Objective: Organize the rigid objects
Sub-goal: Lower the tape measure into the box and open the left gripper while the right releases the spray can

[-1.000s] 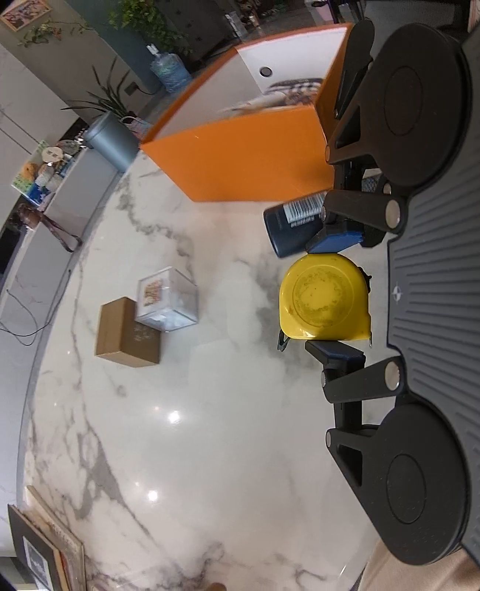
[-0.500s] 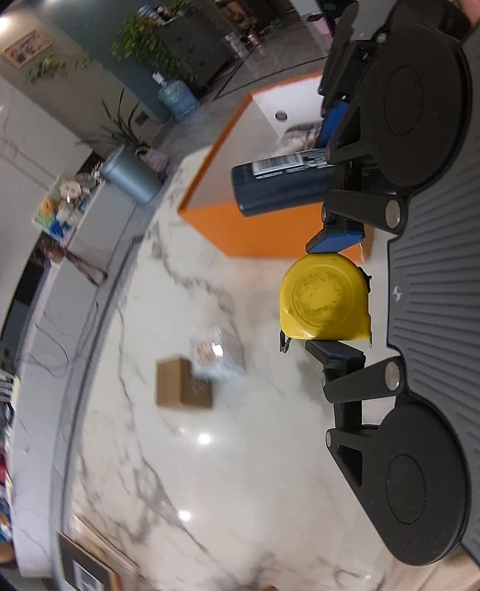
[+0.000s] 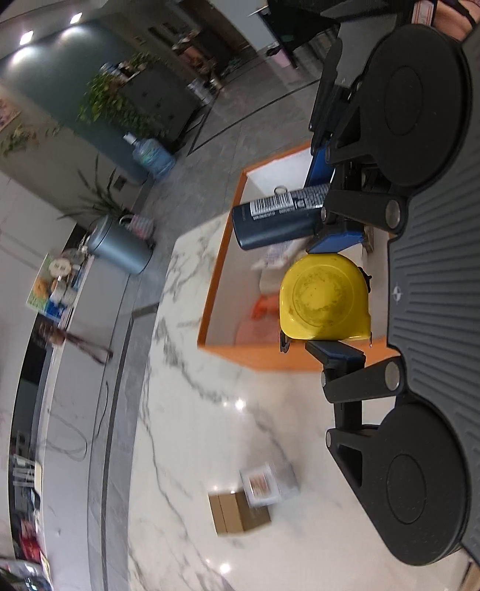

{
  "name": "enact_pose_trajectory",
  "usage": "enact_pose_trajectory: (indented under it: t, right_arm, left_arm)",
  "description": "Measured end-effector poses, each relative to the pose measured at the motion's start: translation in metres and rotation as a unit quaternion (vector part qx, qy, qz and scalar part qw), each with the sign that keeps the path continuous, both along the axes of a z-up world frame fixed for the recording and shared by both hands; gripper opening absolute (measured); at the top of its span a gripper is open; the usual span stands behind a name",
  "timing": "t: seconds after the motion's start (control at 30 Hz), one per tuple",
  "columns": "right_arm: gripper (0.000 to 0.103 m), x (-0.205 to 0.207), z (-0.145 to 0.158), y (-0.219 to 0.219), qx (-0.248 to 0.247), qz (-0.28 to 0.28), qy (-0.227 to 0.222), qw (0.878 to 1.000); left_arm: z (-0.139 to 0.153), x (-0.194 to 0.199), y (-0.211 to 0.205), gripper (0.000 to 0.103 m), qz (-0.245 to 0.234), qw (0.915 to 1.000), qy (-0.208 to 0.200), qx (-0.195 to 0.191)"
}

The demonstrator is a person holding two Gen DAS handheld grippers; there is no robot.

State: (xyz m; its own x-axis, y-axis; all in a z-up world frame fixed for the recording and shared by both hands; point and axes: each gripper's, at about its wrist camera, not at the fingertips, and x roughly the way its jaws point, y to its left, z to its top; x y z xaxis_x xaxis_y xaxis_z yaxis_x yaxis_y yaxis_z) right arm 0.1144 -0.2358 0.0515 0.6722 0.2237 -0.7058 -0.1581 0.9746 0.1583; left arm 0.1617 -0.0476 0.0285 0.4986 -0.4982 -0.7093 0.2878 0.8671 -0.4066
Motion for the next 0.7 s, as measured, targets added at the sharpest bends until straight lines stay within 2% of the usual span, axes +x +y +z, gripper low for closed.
enact_pose_trajectory:
  t: [0.13, 0.23, 0.47, 0.7]
  right_arm:
    - [0.042, 0.01, -0.011, -0.021, 0.001, -0.013, 0.012, 1.0]
    - [0.042, 0.019, -0.022, -0.028, -0.018, 0.001, 0.027, 0.999]
    - [0.041, 0.044, -0.051, -0.029, -0.043, 0.086, 0.086, 0.992]
    - [0.041, 0.07, -0.077, -0.02, -0.057, 0.185, 0.148, 0.97]
  left_arm:
    - [-0.006, 0.005, -0.026, 0.056, -0.037, 0.9991, -0.005, 0.021]
    - [-0.013, 0.012, -0.041, 0.056, -0.065, 0.9971, -0.003, 0.041]
    - [-0.028, 0.02, -0.05, 0.056, -0.07, 0.9958, 0.011, 0.059]
    - [-0.034, 0.027, -0.051, 0.056, -0.08, 0.9942, 0.012, 0.071]
